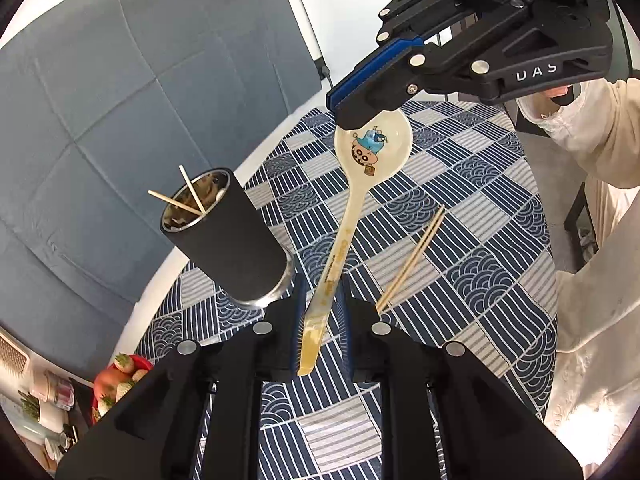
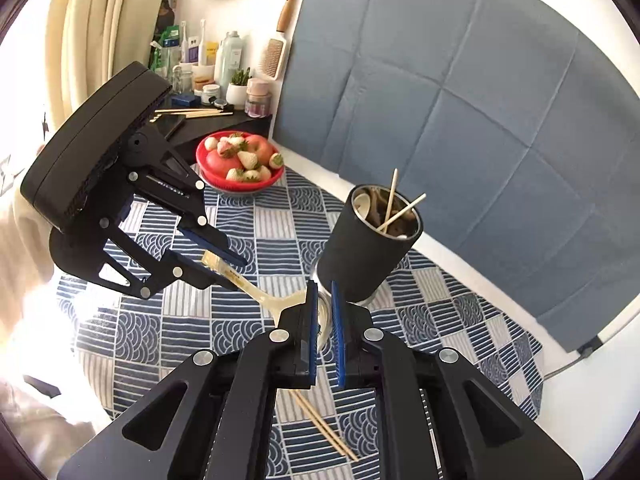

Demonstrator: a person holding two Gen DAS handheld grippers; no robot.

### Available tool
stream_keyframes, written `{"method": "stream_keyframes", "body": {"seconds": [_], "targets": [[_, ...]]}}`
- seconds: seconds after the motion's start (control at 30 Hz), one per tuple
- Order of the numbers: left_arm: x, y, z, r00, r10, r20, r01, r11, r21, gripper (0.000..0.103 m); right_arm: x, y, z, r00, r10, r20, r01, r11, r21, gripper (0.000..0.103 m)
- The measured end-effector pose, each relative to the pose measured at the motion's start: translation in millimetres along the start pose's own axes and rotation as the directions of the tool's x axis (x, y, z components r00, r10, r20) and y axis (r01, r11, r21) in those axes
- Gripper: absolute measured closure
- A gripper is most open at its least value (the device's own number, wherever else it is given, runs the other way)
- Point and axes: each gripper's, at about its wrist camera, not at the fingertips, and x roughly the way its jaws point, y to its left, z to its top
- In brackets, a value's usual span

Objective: Organize utensils
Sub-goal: 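Lift the yellow-handled spoon and lower it into the black holder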

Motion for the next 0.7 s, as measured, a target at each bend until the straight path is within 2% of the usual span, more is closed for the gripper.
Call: {"method": "stream_keyframes", "body": {"seconds": [0.23,0.7], "targets": [[-3,27,28,0.996,0.021,0.081,-0.02,1.0,-0.01,0.087,-14,-25,33,0.997,-0.072,0.023,0.073,0.996,-0.045,0.097],[32,89,71,0.985,-0.032,0.169,0.037,0.999,-0.026,0.088,-2,-64,72,0.977,-0.214,0.02,0.215,0.974,-0.072,0.097]]}}
